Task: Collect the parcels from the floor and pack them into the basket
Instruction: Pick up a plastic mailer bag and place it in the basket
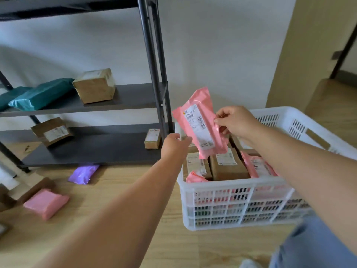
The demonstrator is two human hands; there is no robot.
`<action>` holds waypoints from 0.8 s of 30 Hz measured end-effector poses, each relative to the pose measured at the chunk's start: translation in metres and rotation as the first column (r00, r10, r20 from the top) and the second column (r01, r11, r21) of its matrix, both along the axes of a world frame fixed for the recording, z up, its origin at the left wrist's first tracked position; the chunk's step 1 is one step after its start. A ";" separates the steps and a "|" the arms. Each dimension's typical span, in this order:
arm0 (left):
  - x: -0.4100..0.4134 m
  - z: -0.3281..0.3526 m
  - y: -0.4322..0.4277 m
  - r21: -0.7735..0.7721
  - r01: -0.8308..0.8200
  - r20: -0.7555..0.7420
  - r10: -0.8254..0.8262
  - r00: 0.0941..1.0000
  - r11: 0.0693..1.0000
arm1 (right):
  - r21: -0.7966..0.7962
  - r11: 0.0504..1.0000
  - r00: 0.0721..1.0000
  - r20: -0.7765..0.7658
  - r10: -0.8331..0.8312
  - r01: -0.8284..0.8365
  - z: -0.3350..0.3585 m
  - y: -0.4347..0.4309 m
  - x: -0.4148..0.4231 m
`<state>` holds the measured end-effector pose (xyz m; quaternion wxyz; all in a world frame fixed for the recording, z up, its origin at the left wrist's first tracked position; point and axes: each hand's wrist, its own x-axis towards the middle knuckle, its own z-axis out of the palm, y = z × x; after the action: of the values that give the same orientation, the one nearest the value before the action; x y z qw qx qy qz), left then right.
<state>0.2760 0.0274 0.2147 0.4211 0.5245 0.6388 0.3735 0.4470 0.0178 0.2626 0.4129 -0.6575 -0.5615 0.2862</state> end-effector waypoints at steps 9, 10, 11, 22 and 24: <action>0.079 -0.032 0.011 -0.021 0.302 -0.192 -0.300 0.934 0.953 | 0.019 0.967 0.939 0.235 -0.252 0.254 -0.024 0.013 0.097; 0.086 -0.038 0.014 -0.035 0.339 -0.246 -0.337 0.909 0.940 | -0.001 0.964 0.936 0.241 -0.257 0.265 -0.029 0.014 0.109; 0.096 -0.042 0.016 -0.055 0.380 -0.302 -0.378 0.875 0.923 | -0.030 0.961 0.934 0.243 -0.262 0.277 -0.035 0.013 0.120; 0.176 -0.095 0.038 -0.075 0.531 -0.438 -0.507 0.743 0.844 | -0.330 0.877 0.937 0.120 -0.328 0.349 -0.100 0.029 0.191; 0.184 -0.104 0.042 -0.102 0.554 -0.473 -0.530 0.704 0.826 | -0.416 0.841 0.938 0.181 -0.296 0.345 -0.121 0.027 0.198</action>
<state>0.4595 0.0690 0.1110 0.3269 0.7745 0.5311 0.1059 0.6453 0.0448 0.1412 0.2635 -0.8331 -0.3857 0.2963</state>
